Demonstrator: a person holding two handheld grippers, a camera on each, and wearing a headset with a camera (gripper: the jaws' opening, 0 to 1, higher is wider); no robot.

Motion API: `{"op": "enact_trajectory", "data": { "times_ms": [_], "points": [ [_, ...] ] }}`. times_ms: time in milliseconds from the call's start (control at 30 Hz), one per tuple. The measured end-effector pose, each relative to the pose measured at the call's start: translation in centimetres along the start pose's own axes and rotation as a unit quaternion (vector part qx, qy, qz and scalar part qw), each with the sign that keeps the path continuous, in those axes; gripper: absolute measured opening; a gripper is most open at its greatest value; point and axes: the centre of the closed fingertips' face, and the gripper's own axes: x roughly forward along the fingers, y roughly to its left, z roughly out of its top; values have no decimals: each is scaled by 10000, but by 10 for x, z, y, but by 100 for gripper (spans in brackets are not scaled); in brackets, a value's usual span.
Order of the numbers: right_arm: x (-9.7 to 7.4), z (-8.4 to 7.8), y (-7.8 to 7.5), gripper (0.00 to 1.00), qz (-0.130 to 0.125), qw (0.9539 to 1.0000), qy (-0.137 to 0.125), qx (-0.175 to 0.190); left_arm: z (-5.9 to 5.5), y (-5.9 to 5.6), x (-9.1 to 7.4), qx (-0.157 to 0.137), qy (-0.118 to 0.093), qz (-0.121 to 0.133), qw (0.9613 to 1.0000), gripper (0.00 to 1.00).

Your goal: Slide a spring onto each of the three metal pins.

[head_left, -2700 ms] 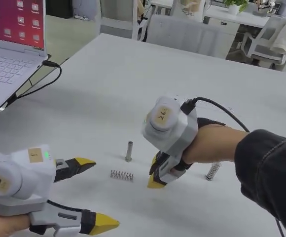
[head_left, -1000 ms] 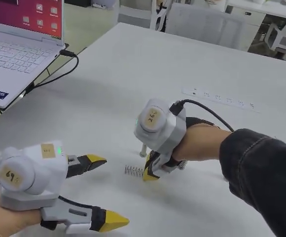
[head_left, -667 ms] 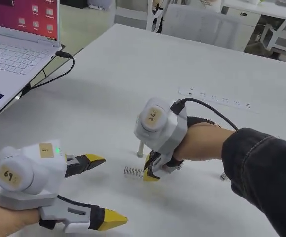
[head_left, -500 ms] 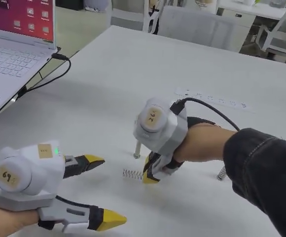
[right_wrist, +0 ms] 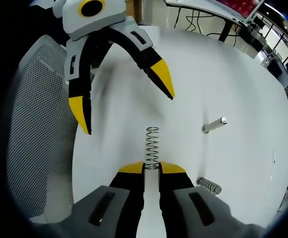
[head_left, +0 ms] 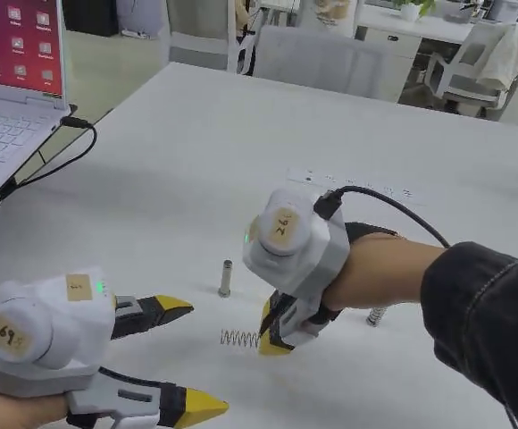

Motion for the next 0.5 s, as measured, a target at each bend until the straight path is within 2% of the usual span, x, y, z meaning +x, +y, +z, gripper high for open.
{"op": "enact_trajectory", "data": {
  "times_ms": [100,500],
  "points": [
    [-5,-2,5,8,-30,10000,-16,-6,4,-5,2,36,-27,-101,9999,62],
    [-18,-3,30,8,93,9999,-7,-134,16,-25,4,213,-173,-474,9985,39]
  ]
}}
